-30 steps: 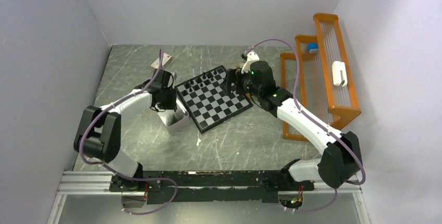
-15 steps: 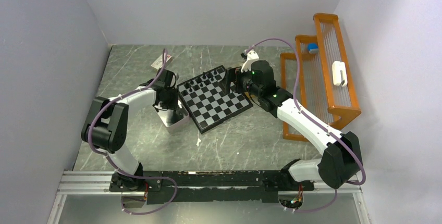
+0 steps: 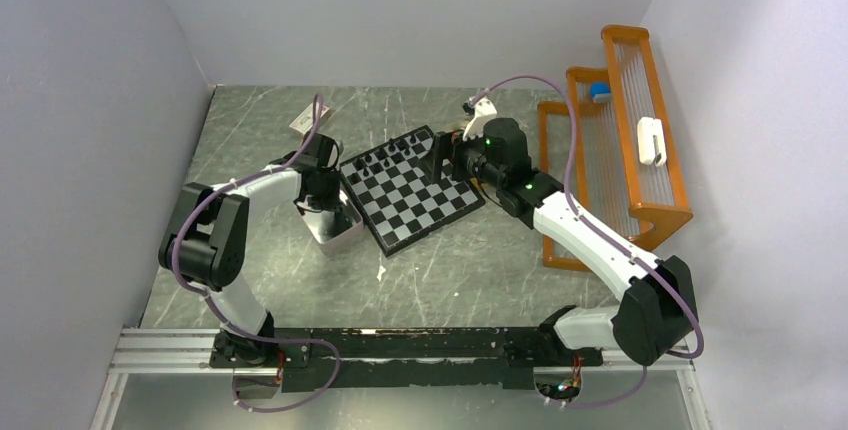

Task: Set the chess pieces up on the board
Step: Pick up the chess piece from the storage box.

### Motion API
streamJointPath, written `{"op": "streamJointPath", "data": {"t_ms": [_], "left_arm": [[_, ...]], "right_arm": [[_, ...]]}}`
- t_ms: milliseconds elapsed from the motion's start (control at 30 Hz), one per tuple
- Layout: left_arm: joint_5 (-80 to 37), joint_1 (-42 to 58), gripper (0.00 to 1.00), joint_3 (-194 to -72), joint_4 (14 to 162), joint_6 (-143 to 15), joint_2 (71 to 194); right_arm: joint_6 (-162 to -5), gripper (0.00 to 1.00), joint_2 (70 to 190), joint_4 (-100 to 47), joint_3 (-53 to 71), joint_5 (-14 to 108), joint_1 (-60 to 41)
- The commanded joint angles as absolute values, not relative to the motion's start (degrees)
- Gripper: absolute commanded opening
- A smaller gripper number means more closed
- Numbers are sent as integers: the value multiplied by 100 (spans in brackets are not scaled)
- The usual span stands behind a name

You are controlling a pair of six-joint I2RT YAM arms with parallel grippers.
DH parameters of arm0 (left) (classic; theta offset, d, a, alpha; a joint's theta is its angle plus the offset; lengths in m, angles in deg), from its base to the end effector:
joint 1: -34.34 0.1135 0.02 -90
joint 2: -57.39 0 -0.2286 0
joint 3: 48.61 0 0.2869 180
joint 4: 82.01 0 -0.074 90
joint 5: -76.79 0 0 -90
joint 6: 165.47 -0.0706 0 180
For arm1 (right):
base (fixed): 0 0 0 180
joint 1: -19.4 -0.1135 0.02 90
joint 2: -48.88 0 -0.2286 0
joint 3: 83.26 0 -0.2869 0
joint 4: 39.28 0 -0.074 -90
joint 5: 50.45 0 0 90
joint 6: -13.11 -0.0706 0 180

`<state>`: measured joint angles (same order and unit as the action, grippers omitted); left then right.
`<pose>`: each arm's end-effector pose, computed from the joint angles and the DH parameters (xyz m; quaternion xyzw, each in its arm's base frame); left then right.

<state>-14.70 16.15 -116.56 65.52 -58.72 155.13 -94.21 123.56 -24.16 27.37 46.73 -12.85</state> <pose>0.3482 -0.1163 0.0695 0.0153 0.9706 -0.0840 0.2249 0.3169 0.2104 0.2571 -0.1419 0.8081 0.2854 0.4954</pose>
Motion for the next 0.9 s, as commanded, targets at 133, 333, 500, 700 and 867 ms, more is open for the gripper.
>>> {"op": "streamJointPath", "data": {"t_ms": [133, 333, 500, 700, 867], "left_arm": [[-1410, 1641, 12, -11813, 6370, -5931, 15359], [-1371, 1641, 26, -11804, 6443, -5909, 15429], [-1507, 1641, 25, -11851, 6462, -5947, 15622], [-1534, 1624, 13, -11846, 6395, -5973, 15669], [-1557, 1624, 8, -11993, 6044, -6092, 15441]], "right_arm": [[-9399, 100, 12239, -2611, 2777, 5053, -1275], [-9402, 100, 12241, -2667, 2769, 5222, -1278], [-9363, 98, 12240, -2702, 2771, 5381, -1278], [-9336, 98, 12223, -2703, 2796, 5396, -1283], [-9397, 99, 12240, -2839, 2813, 5513, -1278]]}}
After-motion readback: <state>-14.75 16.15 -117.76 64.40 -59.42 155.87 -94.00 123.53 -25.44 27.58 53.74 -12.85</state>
